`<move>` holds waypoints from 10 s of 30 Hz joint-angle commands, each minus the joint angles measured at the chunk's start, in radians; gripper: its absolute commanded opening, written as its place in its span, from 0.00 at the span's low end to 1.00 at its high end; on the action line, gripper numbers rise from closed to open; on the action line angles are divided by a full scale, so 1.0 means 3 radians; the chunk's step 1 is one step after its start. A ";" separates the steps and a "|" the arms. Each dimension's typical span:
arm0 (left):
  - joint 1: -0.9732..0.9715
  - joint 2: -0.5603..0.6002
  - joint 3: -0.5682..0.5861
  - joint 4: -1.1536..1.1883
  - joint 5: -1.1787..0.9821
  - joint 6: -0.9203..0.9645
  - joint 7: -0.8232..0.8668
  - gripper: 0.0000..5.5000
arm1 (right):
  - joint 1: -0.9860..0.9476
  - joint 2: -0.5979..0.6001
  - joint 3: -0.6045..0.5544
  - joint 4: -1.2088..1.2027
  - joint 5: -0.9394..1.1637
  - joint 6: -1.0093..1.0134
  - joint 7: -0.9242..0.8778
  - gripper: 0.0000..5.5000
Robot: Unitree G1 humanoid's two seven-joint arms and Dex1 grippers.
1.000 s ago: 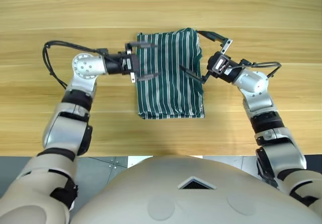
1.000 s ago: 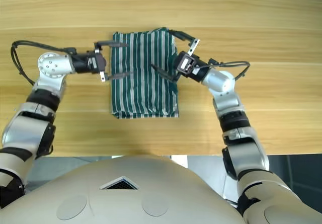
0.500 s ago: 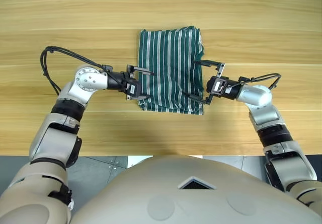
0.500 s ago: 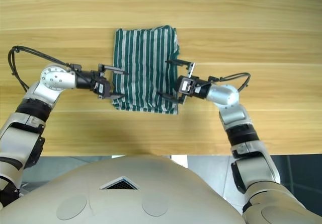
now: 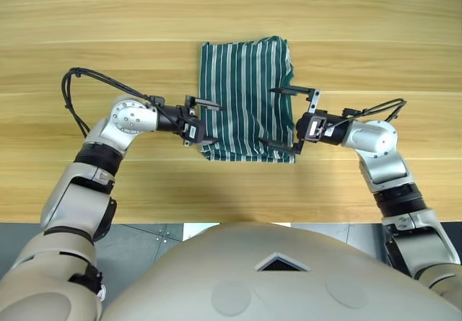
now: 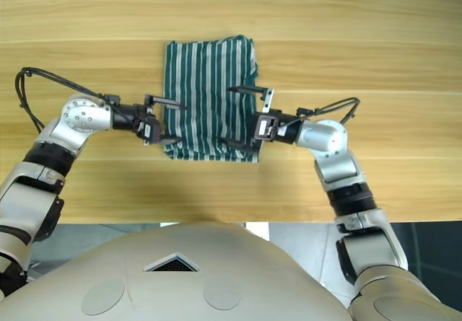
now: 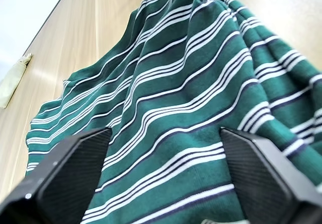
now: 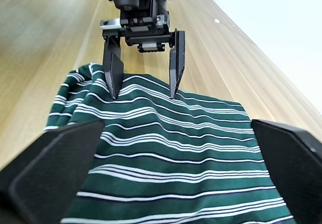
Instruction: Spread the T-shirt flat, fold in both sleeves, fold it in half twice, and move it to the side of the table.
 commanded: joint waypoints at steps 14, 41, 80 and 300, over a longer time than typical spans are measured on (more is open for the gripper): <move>0.0049 0.0034 -0.0116 0.0110 0.0144 0.0082 0.0017 0.73 | 0.0136 -0.0298 0.0115 0.0419 -0.0341 -0.0117 -0.0028 0.98; 0.0131 0.0638 0.0218 -0.0747 -0.0892 0.0246 -0.0673 0.73 | 0.0144 -0.0599 -0.0389 0.0600 0.0004 -0.0143 0.0035 0.98; 0.0938 0.0605 0.0108 -0.1188 -0.0676 0.0554 -0.0857 0.73 | 0.0637 -0.0764 0.0011 -0.0165 -0.0367 -0.0037 0.0158 0.98; -0.0531 -0.0512 0.1118 0.1206 -0.0620 -0.0072 0.0387 0.00 | -0.1986 0.1113 0.0090 0.4114 -0.1444 0.0618 -0.2353 0.00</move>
